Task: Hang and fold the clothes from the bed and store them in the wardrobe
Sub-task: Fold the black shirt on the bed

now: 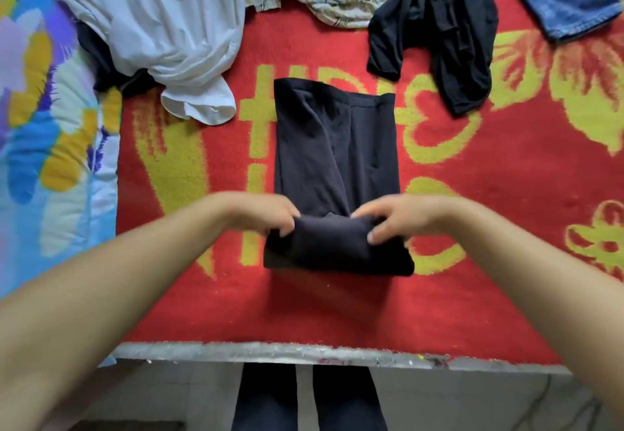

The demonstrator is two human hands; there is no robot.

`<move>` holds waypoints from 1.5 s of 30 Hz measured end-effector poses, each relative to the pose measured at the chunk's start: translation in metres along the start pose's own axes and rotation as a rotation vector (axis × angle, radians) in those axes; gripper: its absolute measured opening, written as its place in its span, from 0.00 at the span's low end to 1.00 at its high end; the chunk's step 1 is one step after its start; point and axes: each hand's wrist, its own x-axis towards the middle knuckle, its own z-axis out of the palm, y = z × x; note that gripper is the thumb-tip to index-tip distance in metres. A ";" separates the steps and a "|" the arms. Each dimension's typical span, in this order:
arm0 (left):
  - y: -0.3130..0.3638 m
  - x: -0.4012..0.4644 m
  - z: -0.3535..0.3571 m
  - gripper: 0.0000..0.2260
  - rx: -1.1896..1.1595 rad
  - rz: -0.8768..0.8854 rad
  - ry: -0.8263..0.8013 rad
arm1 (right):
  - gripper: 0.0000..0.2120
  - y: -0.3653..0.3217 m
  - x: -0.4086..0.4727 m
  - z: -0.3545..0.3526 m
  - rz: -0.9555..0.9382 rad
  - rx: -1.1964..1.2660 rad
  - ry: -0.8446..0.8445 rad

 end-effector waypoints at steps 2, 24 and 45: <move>0.005 0.019 -0.033 0.08 -0.066 0.032 0.260 | 0.18 -0.003 0.017 -0.031 0.015 -0.007 0.317; -0.066 0.065 0.069 0.26 1.076 0.171 0.631 | 0.43 0.076 0.044 0.078 0.006 -0.819 0.611; 0.036 0.062 -0.091 0.21 0.710 -0.119 0.922 | 0.23 -0.010 0.063 -0.068 0.028 -0.339 0.847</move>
